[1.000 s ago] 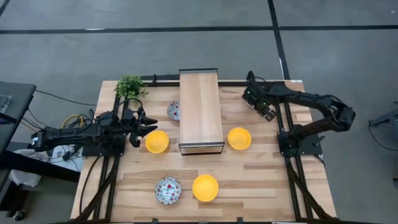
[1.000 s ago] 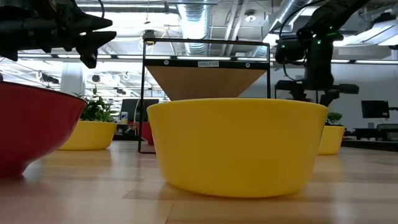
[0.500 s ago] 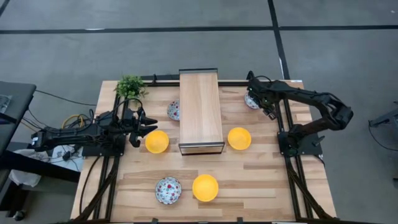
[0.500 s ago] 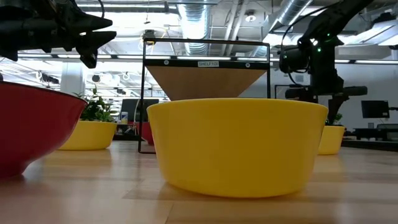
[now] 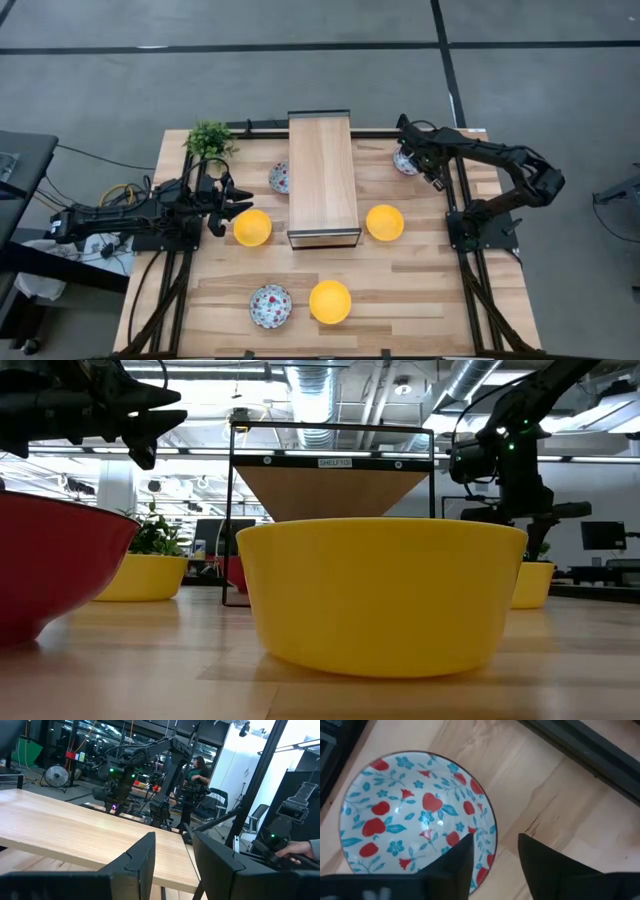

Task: Pick & Place Mini bowls
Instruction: Put the right red patterned bowl on the shelf

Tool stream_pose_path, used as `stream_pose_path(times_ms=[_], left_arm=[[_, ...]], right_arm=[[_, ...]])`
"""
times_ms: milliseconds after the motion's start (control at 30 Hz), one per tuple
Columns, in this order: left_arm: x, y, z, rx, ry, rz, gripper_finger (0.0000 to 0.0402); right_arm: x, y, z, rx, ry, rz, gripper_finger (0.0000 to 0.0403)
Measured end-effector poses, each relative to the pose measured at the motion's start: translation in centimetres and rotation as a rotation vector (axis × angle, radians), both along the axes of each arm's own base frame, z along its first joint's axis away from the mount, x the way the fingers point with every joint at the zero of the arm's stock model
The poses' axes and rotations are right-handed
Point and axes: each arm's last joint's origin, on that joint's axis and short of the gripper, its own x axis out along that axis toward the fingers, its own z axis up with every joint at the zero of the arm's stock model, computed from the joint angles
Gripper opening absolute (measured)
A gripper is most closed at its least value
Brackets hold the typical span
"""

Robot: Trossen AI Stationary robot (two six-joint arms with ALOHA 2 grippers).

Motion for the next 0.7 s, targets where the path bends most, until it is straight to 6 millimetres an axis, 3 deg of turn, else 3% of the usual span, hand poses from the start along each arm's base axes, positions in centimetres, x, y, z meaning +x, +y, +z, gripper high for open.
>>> stream_pose_path(times_ms=[200, 500, 700], left_arm=[[0.0, 0.0, 0.0, 0.000, 0.000, 0.000, 0.0131], [0.0, 0.0, 0.0, 0.000, 0.000, 0.001, 0.0131], [0.0, 0.0, 0.0, 0.000, 0.000, 0.000, 0.0131]], right_arm=[[-0.1, -0.2, 0.0, -0.003, -0.003, -0.008, 0.0104], [-0.5, 0.6, -2.1, 0.027, -0.037, -0.021, 0.0103], [-0.3, 0.9, -2.2, 0.021, -0.028, -0.008, 0.0103]])
